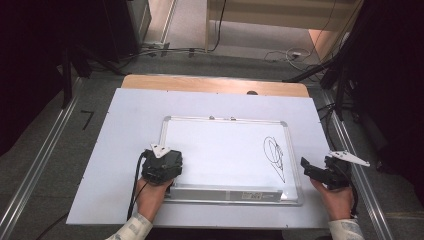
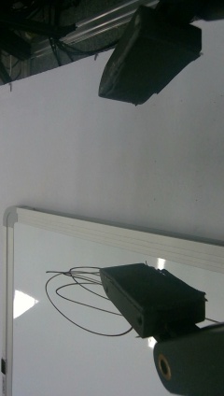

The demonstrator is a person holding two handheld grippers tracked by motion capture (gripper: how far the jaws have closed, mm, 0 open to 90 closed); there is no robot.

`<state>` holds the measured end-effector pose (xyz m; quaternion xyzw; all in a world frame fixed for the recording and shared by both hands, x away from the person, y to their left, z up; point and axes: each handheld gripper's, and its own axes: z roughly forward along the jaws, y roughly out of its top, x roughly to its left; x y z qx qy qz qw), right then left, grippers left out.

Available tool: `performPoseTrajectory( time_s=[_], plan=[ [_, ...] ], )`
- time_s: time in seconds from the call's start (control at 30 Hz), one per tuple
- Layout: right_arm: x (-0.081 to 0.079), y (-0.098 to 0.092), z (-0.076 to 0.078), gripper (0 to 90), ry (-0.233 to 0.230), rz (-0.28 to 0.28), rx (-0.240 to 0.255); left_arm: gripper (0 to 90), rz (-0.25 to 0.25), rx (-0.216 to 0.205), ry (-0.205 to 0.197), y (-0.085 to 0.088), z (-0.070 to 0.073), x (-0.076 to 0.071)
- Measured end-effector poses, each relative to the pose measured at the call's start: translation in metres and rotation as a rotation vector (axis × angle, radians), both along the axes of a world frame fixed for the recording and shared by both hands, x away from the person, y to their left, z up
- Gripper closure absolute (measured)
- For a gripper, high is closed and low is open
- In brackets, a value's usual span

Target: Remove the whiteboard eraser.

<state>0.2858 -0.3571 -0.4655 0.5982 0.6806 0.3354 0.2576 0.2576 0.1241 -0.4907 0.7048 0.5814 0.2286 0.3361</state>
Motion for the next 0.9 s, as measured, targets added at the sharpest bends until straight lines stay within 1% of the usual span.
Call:
performPoseTrajectory(
  time_s=[0.1,0.17,0.2,0.3,0.37,0.53,0.67,0.73,0.83,0.87,0.9],
  plan=[
    [0.0,-0.001,0.0,11.0,-0.001,0.0,0.002,38.2,0.002,0.009,-0.008,-0.001,-0.003,-0.001],
    [0.0,-0.001,0.0,11.0,0.001,-0.002,0.001,36.6,0.001,0.018,0.002,-0.002,-0.005,0.0],
    [0.0,-0.001,0.0,11.1,0.002,-0.002,0.001,36.4,0.002,0.02,-0.001,-0.003,-0.006,0.0],
    [0.0,0.0,0.0,11.1,-0.001,0.0,0.0,37.3,0.001,0.024,-0.005,-0.003,-0.006,0.001],
    [0.0,0.0,0.0,11.1,-0.001,-0.003,0.0,38.1,0.001,0.037,-0.012,-0.004,-0.006,0.001],
    [0.0,-0.001,0.0,11.1,-0.001,-0.002,-0.001,39.0,-0.001,0.038,-0.016,-0.004,-0.005,0.001],
    [0.0,-0.001,0.0,11.1,-0.003,-0.002,-0.002,39.4,0.0,0.03,-0.014,-0.002,-0.004,0.001],
    [0.0,-0.001,0.0,11.1,-0.004,-0.002,-0.002,39.5,0.003,0.017,-0.028,-0.001,-0.002,0.001],
    [0.001,-0.001,0.0,11.1,-0.004,-0.003,0.001,39.5,0.009,0.018,-0.061,0.001,0.004,-0.001],
    [0.001,0.0,0.0,11.1,-0.003,-0.003,0.003,39.4,0.009,0.018,-0.061,0.001,0.004,-0.001],
    [0.001,0.0,0.0,11.1,-0.001,-0.004,0.003,39.4,0.02,0.0,-0.074,0.004,0.008,-0.001]
  ],
)
